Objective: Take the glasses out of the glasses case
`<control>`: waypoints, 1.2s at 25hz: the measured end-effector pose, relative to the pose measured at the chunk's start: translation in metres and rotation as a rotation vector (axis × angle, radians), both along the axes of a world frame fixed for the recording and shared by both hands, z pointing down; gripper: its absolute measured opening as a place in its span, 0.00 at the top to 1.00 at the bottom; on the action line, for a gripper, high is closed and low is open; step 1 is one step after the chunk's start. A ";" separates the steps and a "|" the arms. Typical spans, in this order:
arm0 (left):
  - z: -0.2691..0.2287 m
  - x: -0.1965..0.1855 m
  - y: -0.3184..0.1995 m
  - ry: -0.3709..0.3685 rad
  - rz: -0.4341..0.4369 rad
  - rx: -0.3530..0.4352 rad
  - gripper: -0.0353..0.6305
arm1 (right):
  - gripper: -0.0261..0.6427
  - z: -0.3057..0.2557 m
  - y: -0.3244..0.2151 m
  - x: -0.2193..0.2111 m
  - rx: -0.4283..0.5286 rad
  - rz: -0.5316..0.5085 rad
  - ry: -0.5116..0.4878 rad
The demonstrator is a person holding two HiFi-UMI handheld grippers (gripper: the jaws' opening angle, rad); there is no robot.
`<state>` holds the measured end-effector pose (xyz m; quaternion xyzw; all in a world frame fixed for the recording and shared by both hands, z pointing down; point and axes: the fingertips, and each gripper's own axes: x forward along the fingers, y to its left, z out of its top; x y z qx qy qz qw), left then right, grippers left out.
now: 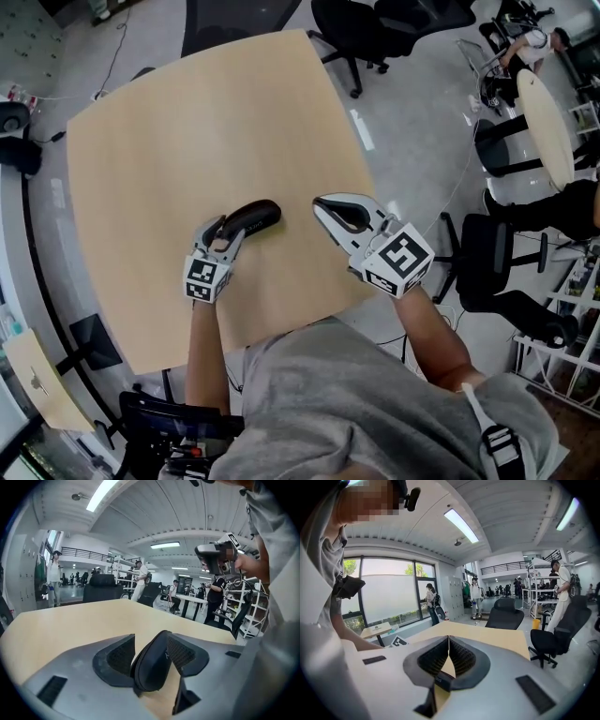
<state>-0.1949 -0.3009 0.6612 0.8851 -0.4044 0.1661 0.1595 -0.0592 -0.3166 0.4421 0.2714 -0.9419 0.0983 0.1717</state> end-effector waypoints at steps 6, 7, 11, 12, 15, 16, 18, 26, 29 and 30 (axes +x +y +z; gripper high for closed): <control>0.033 0.011 0.003 -0.108 0.147 -0.036 0.63 | 0.95 0.027 -0.018 -0.018 -0.048 -0.015 0.019; 0.038 0.013 0.004 -0.125 0.166 -0.043 0.63 | 0.95 0.032 -0.021 -0.022 -0.056 -0.020 0.023; 0.046 0.015 0.006 -0.137 0.191 -0.049 0.63 | 0.95 0.050 -0.032 -0.038 -0.086 -0.054 0.039; 0.046 0.015 0.006 -0.133 0.192 -0.046 0.63 | 0.95 0.056 -0.034 -0.043 -0.095 -0.068 0.048; 0.046 0.017 0.008 -0.129 0.203 -0.033 0.63 | 0.95 0.076 -0.039 -0.057 -0.128 -0.115 0.081; 0.048 0.016 0.009 -0.128 0.205 -0.029 0.63 | 0.95 0.084 -0.041 -0.062 -0.141 -0.130 0.094; 0.052 0.014 0.014 -0.131 0.209 -0.027 0.63 | 0.95 0.099 -0.043 -0.072 -0.164 -0.158 0.121; 0.051 0.014 0.025 -0.194 0.254 0.020 0.64 | 0.95 0.182 -0.027 -0.101 -0.398 -0.338 0.269; 0.050 0.017 0.029 -0.212 0.269 0.026 0.64 | 0.95 0.216 -0.013 -0.105 -0.509 -0.404 0.344; 0.050 0.017 0.030 -0.218 0.276 0.028 0.65 | 0.95 0.226 -0.010 -0.106 -0.538 -0.419 0.366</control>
